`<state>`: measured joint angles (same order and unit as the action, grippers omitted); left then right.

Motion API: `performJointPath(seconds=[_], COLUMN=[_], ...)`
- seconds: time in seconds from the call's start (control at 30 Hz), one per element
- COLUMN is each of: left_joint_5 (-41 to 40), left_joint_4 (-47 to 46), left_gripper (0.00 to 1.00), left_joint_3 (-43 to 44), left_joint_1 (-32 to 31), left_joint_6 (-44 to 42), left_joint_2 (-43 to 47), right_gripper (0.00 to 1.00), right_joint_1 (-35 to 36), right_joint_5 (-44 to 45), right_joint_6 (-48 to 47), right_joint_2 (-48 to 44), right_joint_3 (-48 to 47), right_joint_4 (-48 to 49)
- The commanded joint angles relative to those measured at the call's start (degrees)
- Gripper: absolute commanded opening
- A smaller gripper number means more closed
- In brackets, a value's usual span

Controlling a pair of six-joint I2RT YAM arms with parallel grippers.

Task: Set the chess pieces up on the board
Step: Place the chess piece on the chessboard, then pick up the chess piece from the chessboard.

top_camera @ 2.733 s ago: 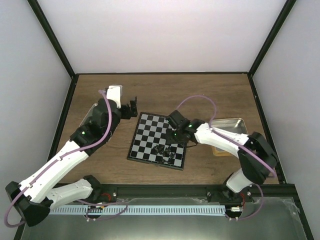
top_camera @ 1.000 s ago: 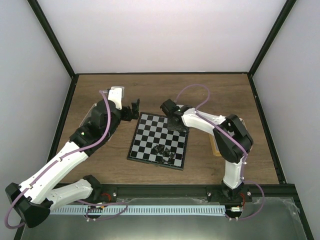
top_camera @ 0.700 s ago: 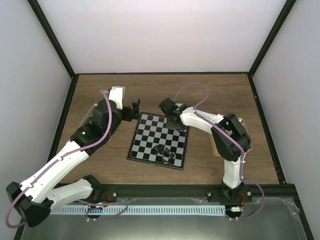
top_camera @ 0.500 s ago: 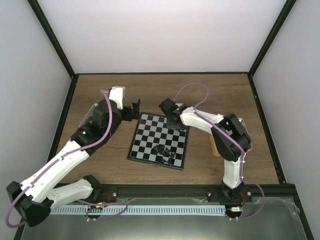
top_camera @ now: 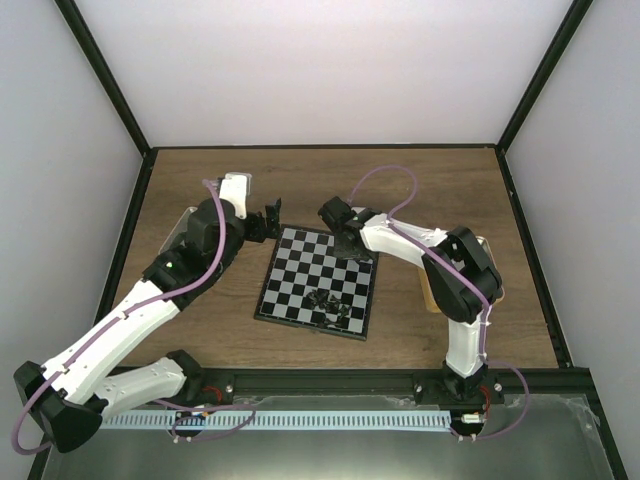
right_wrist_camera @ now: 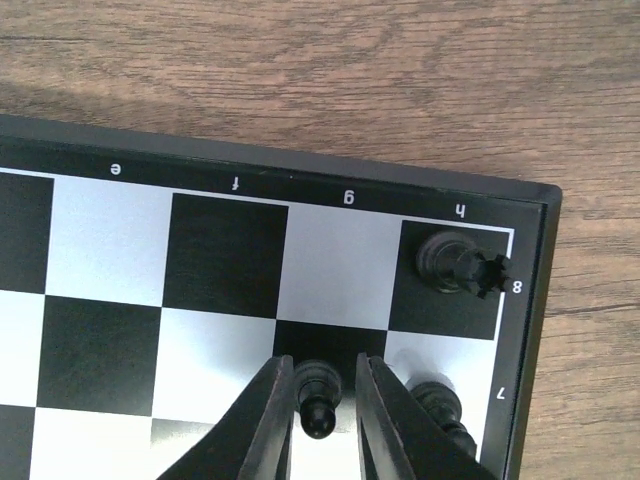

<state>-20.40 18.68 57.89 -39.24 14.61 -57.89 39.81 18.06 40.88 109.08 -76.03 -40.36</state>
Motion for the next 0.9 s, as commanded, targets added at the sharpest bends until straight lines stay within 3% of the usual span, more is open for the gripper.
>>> performJointPath(seconds=[0.0, 0.1, 0.3, 0.53, 0.73, 0.87], left_joint_5=[0.27, 0.07, -1.06, -3.35, -4.13, -4.15], left_joint_4=[-0.14, -0.18, -0.30, -0.98, -1.63, -1.63], left_gripper=[1.00, 1.00, 1.00, 1.00, 1.00, 1.00], left_joint_3=[0.31, 0.38, 0.38, -0.10, -0.51, -0.59], left_joint_1=[0.31, 0.31, 0.31, 0.40, 0.51, 0.53], left_joint_6=[0.07, 0.07, 0.05, 0.91, 1.38, 1.17], left_joint_2=[-0.21, -0.13, 0.20, 1.29, 2.03, 1.95], right_gripper=[0.20, 0.22, 0.44, 0.53, 0.52, 0.35], right_joint_1=[-0.35, -0.35, -0.33, 2.41, 8.96, 12.90], right_joint_5=[0.81, 0.38, -2.65, -13.01, -17.40, -19.80], right_joint_6=[0.07, 0.00, -2.64, -9.35, -9.67, -9.66], right_joint_2=[-0.27, -1.23, -6.34, -13.39, -14.11, -13.11], right_joint_3=[-1.87, -2.12, -1.95, 2.24, 4.02, 6.10], right_joint_4=[-0.77, -0.95, -1.01, 2.95, 1.10, -1.92])
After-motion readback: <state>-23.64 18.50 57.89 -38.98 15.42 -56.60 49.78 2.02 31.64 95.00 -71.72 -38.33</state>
